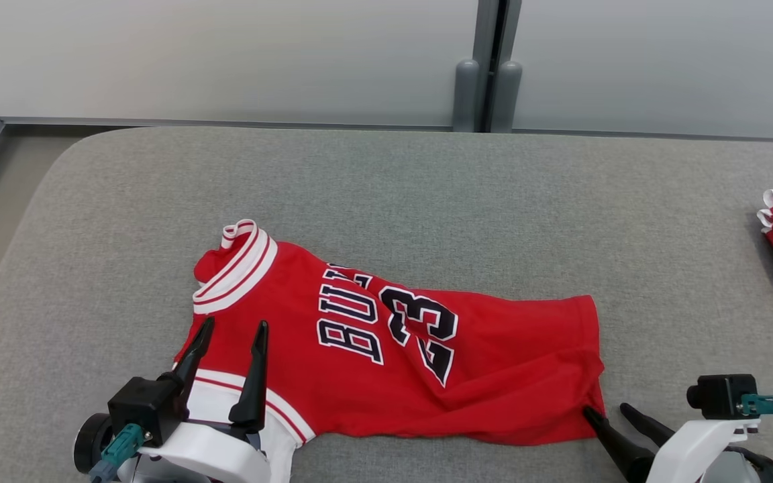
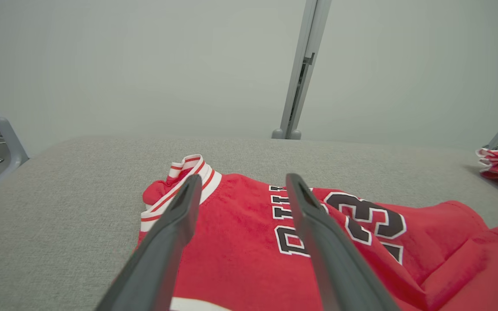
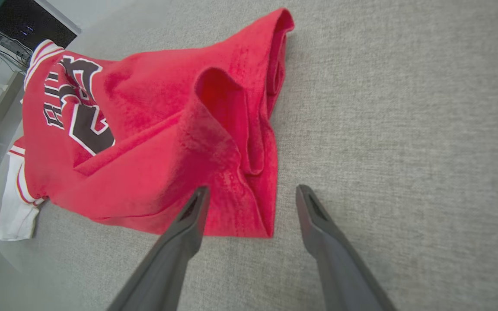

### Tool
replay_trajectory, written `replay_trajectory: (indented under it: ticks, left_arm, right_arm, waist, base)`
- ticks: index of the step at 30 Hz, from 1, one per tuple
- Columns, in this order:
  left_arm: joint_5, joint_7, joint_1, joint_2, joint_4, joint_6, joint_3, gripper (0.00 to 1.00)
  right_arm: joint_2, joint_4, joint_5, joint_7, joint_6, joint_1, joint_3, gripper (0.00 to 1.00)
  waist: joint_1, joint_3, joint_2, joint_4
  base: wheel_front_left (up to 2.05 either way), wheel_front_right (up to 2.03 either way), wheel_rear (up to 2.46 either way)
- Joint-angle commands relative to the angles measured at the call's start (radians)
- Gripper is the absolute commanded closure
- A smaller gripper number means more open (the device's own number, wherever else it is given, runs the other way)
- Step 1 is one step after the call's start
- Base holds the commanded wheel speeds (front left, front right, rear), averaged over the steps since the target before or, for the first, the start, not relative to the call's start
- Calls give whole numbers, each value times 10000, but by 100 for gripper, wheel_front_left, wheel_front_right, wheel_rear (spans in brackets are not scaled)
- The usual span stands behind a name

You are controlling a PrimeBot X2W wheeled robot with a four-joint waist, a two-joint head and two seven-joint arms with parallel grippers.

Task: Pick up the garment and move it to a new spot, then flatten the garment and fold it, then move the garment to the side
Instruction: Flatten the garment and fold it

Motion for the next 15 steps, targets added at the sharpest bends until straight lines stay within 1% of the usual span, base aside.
replay_trajectory:
  ticks: [1, 7, 9, 10, 12, 13, 15]
  left_arm:
    - [11, -13, -136, 40, 32, -30, 14, 0]
    - [-19, 10, -169, 69, 41, -17, 1, 0]
    - [-28, 25, -164, 86, 39, -11, -9, 0]
    - [-33, 27, -160, 99, 41, -6, -11, 0]
    - [-43, 42, -146, 120, 42, 14, -9, 0]
    - [-44, 45, -128, 128, 42, 29, -2, 0]
    - [-64, 49, -58, 145, 48, 61, 27, 0]
  right_arm:
    - [5, 132, -60, -42, 6, -161, 73, 0]
    - [96, 634, -164, -125, 6, -436, 314, 0]
    - [139, 772, -125, -128, 4, -494, 374, 38]
    - [155, 816, -94, -145, 4, -511, 408, 59]
    - [165, 853, -52, -158, 4, -533, 459, 94]
    - [153, 846, -13, -151, 4, -521, 483, 100]
    - [94, 827, 43, -98, 4, -484, 547, 100]
  waist:
    - [0, -38, -1, 105]
    - [0, -12, -1, 294]
    - [0, -14, -1, 339]
    - [0, -21, -1, 355]
    - [0, -46, -1, 368]
    - [0, -63, -1, 360]
    - [0, -100, -1, 306]
  base:
    - [0, 0, 0]
    - [0, 0, 0]
    - [0, 0, 0]
    - [0, 0, 0]
    - [0, 0, 0]
    - [0, 0, 0]
    - [0, 0, 0]
